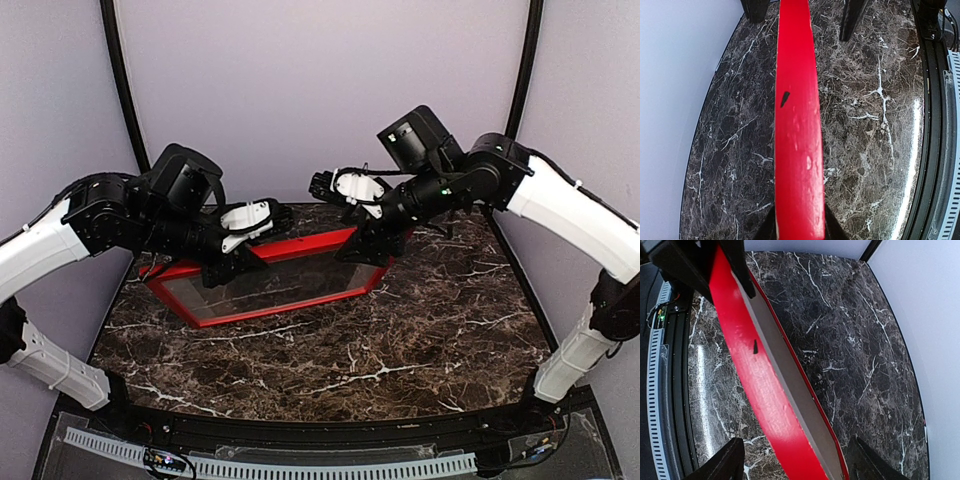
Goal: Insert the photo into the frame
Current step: Pass from the left arm to the right, then turn over the photo frame, then place the photo frame at the center of the board.
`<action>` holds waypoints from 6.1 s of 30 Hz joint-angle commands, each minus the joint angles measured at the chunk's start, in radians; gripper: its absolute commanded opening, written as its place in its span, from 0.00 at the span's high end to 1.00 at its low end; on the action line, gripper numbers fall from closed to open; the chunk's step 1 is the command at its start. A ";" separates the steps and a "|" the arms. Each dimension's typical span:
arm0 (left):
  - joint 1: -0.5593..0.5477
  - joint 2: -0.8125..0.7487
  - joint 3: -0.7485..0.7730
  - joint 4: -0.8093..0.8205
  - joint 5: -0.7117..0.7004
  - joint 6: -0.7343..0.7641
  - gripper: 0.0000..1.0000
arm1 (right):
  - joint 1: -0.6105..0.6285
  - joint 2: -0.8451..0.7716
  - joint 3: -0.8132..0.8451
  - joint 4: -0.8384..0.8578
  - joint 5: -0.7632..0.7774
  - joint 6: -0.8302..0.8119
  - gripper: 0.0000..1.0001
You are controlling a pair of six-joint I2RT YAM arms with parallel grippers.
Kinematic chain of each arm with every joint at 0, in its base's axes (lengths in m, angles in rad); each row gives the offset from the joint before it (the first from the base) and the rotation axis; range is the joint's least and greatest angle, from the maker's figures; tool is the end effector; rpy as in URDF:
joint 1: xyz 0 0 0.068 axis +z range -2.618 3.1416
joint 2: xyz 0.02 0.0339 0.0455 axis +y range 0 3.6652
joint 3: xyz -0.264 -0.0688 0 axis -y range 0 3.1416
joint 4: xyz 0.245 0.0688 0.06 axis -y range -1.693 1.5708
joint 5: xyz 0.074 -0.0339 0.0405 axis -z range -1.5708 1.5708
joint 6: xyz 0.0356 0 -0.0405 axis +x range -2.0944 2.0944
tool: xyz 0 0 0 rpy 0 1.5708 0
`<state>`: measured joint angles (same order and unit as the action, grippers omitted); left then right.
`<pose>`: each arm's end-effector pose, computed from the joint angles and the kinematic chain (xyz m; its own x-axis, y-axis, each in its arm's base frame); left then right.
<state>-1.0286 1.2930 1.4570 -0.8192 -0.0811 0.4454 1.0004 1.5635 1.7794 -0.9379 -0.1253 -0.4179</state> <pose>0.1399 -0.2266 0.3999 0.0698 0.7163 -0.6943 0.8760 0.2889 0.3862 0.1726 0.2773 0.4163 0.0333 -0.6938 -0.7194 -0.9543 0.1917 -0.2291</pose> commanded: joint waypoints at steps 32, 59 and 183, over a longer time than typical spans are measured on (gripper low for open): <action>0.012 -0.007 0.012 0.073 0.044 0.006 0.99 | 0.090 0.133 0.180 -0.170 0.173 -0.011 0.75; 0.012 -0.183 -0.084 0.266 -0.089 -0.015 0.25 | 0.099 0.102 0.235 -0.144 0.232 0.059 1.00; 0.310 -0.174 -0.568 0.507 -0.365 -0.799 0.01 | -0.526 -0.177 -0.880 0.522 0.198 0.849 0.27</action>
<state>-0.7696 1.1687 0.9249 -0.3347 -0.4744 -0.3042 0.4774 1.3819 0.8074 -0.2546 -0.0334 0.5934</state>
